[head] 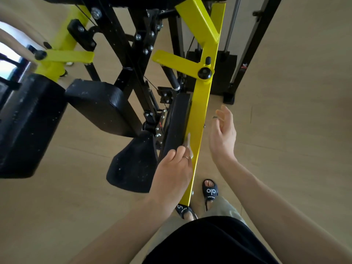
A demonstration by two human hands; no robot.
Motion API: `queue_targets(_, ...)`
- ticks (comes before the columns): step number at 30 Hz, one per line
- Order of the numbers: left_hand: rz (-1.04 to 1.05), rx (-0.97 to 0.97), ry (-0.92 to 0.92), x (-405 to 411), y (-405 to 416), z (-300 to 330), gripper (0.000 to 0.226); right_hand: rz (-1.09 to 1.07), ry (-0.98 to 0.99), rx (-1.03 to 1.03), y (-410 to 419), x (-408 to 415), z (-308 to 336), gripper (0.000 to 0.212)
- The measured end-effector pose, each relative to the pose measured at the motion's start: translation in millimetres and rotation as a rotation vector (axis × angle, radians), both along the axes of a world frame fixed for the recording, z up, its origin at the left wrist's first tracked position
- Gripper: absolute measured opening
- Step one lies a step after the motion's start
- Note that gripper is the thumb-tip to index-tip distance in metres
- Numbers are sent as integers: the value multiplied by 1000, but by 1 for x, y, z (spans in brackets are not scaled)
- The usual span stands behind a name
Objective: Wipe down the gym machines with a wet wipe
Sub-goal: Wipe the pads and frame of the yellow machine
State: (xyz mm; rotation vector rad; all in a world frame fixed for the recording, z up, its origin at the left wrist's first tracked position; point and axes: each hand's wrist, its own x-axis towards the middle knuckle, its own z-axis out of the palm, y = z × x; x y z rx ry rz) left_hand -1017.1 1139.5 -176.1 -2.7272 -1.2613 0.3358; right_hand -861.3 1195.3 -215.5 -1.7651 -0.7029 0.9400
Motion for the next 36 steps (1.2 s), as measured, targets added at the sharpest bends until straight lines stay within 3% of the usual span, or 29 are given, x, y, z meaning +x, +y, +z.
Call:
queue_targets(6, 38, -57, -13, 23, 23, -2, 31, 13, -9, -11, 2, -7, 3, 45)
queue_targets(15, -37, -150, -101, -41, -71, -20, 38, 72, -12, -4, 1, -20, 9, 42)
queue_targets(19, -122, -159, -86, -40, -70, -11, 20, 85, -17, -7, 0, -29, 12, 46)
queue_targets(26, 23, -52, 59, -2, -23, -3, 63, 119, -2, -22, -2, -41, 20, 49)
queue_targets(29, 48, -45, 112, 19, -1, 1, 62, 93, 20, -30, 2, -34, 26, 47)
queue_targets(32, 43, -63, -28, 20, 13, 6, 32, 87, 33, -23, 7, -27, 31, 46)
queue_targets(36, 155, -60, -302, -3, 27, 12, 28, 89, 32, -2, 13, -21, 35, 45)
